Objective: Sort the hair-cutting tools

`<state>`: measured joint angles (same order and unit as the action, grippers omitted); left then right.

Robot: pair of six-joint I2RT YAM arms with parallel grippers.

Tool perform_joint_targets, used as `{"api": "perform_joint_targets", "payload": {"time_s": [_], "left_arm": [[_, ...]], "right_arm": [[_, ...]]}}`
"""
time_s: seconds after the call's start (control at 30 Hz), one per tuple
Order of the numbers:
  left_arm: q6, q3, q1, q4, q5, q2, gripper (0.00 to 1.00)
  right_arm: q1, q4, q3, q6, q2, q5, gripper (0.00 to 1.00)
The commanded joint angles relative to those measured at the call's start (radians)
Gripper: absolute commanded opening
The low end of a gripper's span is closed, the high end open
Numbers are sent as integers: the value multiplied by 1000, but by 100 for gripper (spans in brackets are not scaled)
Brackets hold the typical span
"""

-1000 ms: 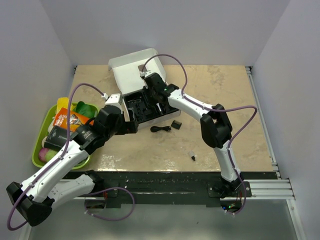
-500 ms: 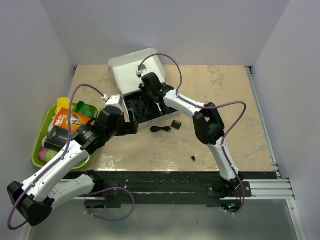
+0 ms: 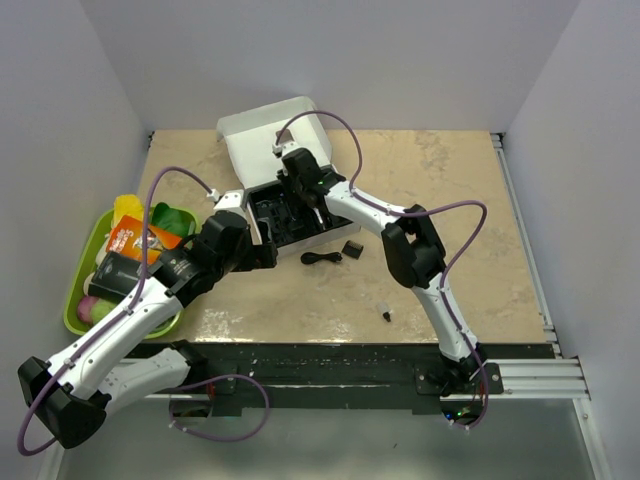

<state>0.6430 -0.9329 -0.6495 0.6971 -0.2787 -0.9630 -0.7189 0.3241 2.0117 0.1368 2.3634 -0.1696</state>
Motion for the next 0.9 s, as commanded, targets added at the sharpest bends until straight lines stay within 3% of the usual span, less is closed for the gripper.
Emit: {"api": "perform_joint_targets", "payload": {"time_s": [0.0,0.03,0.13,0.53,0.8,0.87], "left_arm": [[-9,-27,-2,-36,-13,3,99],[-9,-29,-2,-36,-13,1,99],[-11,-35,-2,-31,-13,1,99],[-11,-37,-2,-31,-16,-2,99],[-13,-37,-2,-36,-13,-3,99],[-12,-37,-2,-34,-13,-6,99]], "right_arm": [[1,7,38,9,-7,-48,28],[1,7,36,12,-9,-57,35],[3,4,27,15,-16,-76,39],[1,-13,15,18,-70,-90,42],[3,-25,16,17,-102,-87,26],[3,-22,19,17,-101,-85,18]]}}
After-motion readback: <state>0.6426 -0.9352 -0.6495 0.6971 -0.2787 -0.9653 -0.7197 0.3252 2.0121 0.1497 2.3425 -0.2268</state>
